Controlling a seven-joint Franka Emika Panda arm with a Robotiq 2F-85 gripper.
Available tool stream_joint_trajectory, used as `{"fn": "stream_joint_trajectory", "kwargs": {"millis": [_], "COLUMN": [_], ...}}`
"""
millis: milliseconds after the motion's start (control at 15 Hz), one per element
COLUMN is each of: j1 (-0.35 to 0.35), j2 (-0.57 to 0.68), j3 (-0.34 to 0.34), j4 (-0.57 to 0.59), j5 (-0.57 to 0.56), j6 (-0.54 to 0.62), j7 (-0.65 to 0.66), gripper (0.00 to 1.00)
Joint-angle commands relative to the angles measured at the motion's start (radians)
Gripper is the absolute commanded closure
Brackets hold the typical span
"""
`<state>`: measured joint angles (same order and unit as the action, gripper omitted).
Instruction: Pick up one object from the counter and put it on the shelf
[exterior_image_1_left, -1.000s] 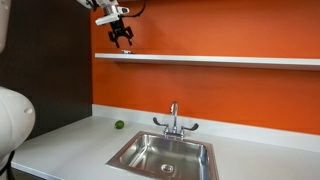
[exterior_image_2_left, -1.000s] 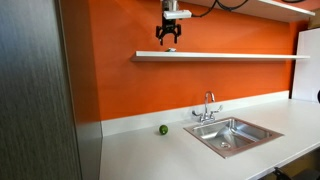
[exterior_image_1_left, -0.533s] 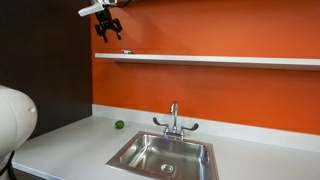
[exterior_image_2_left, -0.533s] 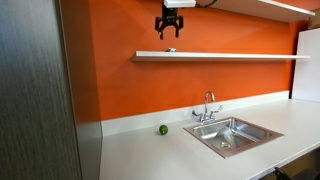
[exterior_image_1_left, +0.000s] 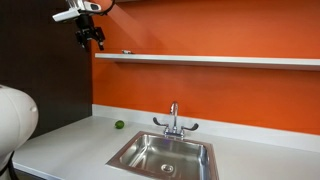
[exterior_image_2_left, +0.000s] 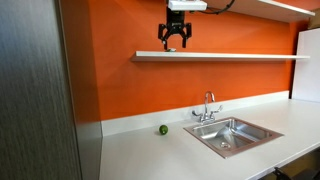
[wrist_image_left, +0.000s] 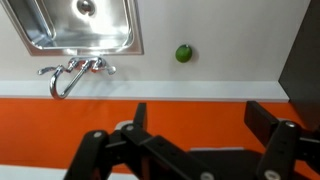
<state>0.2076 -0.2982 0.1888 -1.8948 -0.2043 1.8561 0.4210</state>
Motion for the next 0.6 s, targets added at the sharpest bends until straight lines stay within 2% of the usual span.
{"fn": "stream_joint_trajectory", "kwargs": {"millis": [0,267,533], "j1": [-0.029,-0.047,-0.069], "j2": [-0.131,-0.187,-0.214], "j3": [0.016,-0.004,-0.033], "j4": [-0.249,-0.442,-0.578], "j5": [0.059,0.111,0.129], "j6": [0.092,0.193,0.311], "j7": [0.046,0.017,-0.038], "gripper": [0.0,0.0,0.0]}}
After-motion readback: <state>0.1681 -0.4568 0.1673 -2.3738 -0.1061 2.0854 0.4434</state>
